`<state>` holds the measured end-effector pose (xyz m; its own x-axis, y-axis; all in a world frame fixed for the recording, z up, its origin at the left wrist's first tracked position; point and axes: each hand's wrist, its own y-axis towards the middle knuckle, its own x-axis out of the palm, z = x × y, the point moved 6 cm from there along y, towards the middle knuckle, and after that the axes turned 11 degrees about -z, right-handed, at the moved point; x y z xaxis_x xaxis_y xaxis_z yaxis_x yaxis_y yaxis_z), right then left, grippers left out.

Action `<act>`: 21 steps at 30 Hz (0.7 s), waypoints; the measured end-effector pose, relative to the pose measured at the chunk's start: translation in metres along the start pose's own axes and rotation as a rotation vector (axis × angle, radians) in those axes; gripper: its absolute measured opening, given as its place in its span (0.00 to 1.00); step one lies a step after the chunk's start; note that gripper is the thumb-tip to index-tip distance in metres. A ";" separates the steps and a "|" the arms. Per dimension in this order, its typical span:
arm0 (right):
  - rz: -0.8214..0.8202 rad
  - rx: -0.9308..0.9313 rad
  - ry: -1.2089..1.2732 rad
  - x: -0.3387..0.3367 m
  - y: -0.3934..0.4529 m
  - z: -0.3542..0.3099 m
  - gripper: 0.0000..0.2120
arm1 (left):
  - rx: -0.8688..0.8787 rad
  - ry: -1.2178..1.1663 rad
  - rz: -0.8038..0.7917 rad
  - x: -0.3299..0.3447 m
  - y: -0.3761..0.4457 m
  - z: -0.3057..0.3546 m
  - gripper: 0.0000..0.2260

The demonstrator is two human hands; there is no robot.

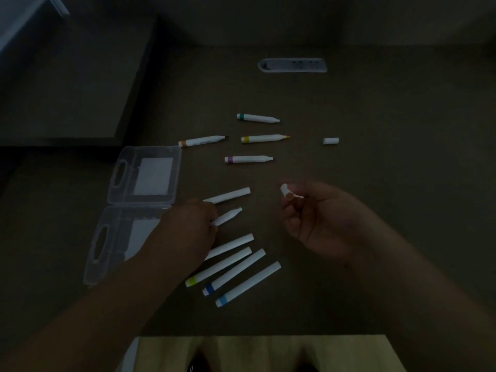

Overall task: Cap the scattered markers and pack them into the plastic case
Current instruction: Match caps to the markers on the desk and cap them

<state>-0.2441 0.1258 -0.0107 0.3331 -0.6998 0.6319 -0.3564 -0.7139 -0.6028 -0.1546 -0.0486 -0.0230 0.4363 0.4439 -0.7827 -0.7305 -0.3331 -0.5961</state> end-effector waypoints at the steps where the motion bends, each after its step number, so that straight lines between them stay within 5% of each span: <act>1: 0.000 0.025 0.018 0.000 0.001 0.002 0.08 | 0.008 -0.001 0.020 0.000 0.000 -0.001 0.07; 7: 0.047 0.079 0.062 0.000 0.005 0.012 0.05 | 0.023 -0.174 0.041 -0.003 -0.003 0.002 0.09; 10: 0.059 0.099 0.066 0.000 0.006 0.017 0.05 | 0.041 -0.667 0.074 -0.008 -0.007 0.002 0.05; 15: 0.064 0.135 0.071 0.004 0.009 0.024 0.08 | 0.066 -1.448 -0.093 -0.012 -0.004 0.018 0.05; 21: 0.060 0.157 0.048 0.009 0.010 0.027 0.09 | 0.148 -1.571 -0.171 -0.010 -0.002 0.033 0.10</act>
<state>-0.2210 0.1114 -0.0238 0.2721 -0.7423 0.6124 -0.2326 -0.6683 -0.7066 -0.1748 -0.0245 -0.0079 -0.3702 0.8787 0.3013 -0.8155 -0.1521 -0.5584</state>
